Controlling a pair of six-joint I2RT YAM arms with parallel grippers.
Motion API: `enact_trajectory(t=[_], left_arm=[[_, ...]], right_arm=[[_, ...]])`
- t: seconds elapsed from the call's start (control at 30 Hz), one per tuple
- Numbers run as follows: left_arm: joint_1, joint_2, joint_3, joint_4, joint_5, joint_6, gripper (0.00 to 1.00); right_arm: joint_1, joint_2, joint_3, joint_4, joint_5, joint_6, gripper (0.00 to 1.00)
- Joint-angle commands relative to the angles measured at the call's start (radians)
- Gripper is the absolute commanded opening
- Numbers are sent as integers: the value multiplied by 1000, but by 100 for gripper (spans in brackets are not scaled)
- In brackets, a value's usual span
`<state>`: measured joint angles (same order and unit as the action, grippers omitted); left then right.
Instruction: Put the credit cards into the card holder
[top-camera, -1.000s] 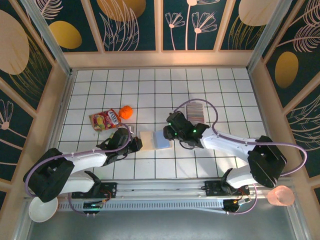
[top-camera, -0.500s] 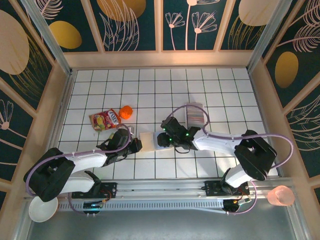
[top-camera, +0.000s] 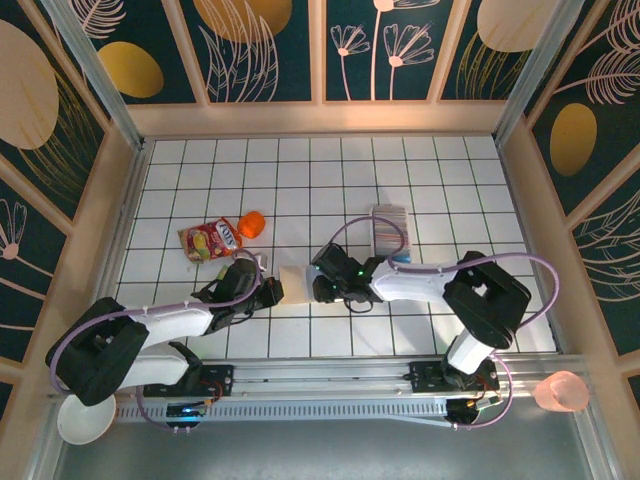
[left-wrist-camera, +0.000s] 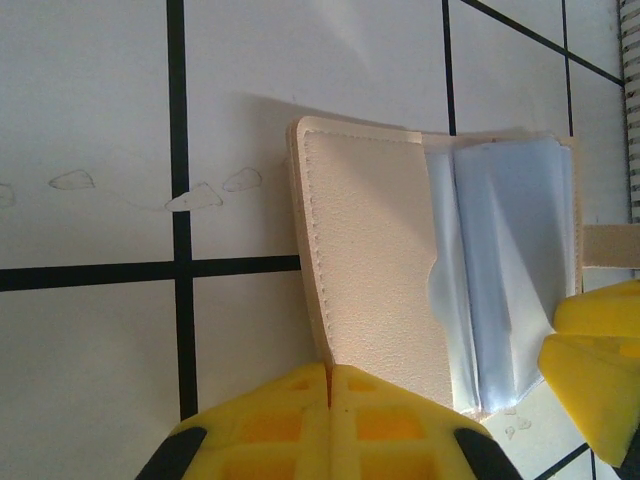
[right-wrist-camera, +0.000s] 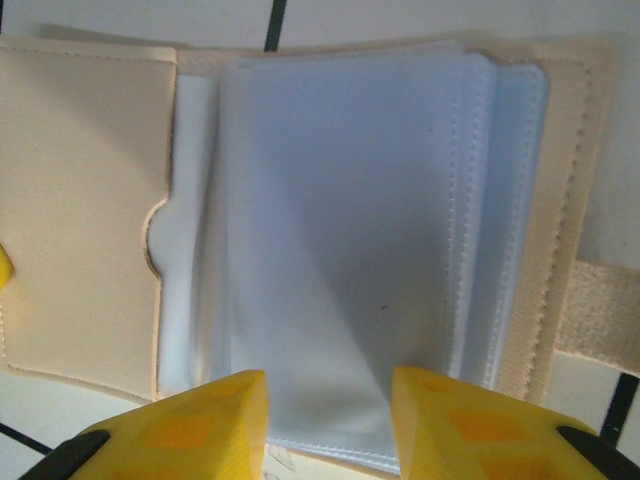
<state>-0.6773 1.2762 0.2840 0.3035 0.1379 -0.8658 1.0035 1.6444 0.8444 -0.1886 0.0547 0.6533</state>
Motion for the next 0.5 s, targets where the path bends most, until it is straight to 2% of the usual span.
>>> enact_trajectory(t=[0.0, 0.17, 0.47], left_arm=[[-6, -9, -11, 13, 16, 4, 0], [-7, -8, -18, 19, 20, -2, 0], [-6, 0, -32, 39, 17, -17, 0]], right_arm=[[17, 48, 22, -28, 32, 19, 39], [17, 52, 16, 52, -26, 37, 44], [15, 46, 11, 187, -116, 76, 46]])
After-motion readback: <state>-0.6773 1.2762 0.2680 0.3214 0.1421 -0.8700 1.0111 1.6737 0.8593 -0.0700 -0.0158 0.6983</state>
